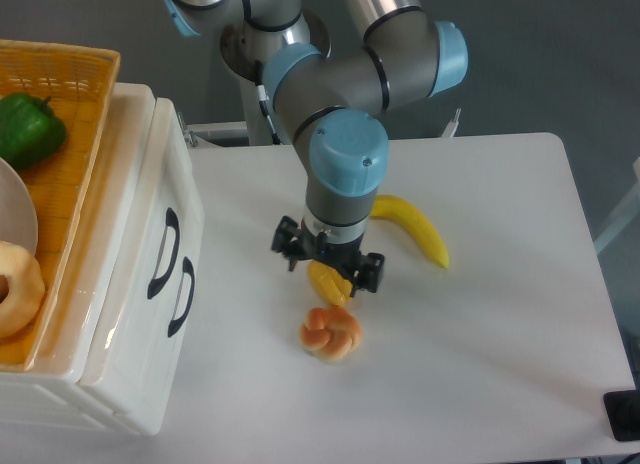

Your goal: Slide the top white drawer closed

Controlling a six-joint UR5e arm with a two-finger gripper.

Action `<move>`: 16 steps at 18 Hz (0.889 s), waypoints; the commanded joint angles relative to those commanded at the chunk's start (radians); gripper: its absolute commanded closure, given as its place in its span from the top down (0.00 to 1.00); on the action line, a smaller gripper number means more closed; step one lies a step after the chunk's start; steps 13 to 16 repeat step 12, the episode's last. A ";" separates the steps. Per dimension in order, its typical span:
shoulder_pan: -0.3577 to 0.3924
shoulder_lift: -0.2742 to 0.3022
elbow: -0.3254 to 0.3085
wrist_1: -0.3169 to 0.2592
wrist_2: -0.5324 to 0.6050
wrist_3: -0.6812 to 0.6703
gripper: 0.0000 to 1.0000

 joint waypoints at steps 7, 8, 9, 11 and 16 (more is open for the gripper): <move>0.186 0.060 -0.009 -0.014 0.005 0.253 1.00; 0.204 0.063 -0.015 -0.014 0.003 0.306 1.00; 0.218 0.069 -0.017 -0.014 0.005 0.354 1.00; 0.238 0.078 -0.018 -0.015 0.006 0.410 1.00; 0.246 0.081 -0.018 -0.015 0.006 0.414 1.00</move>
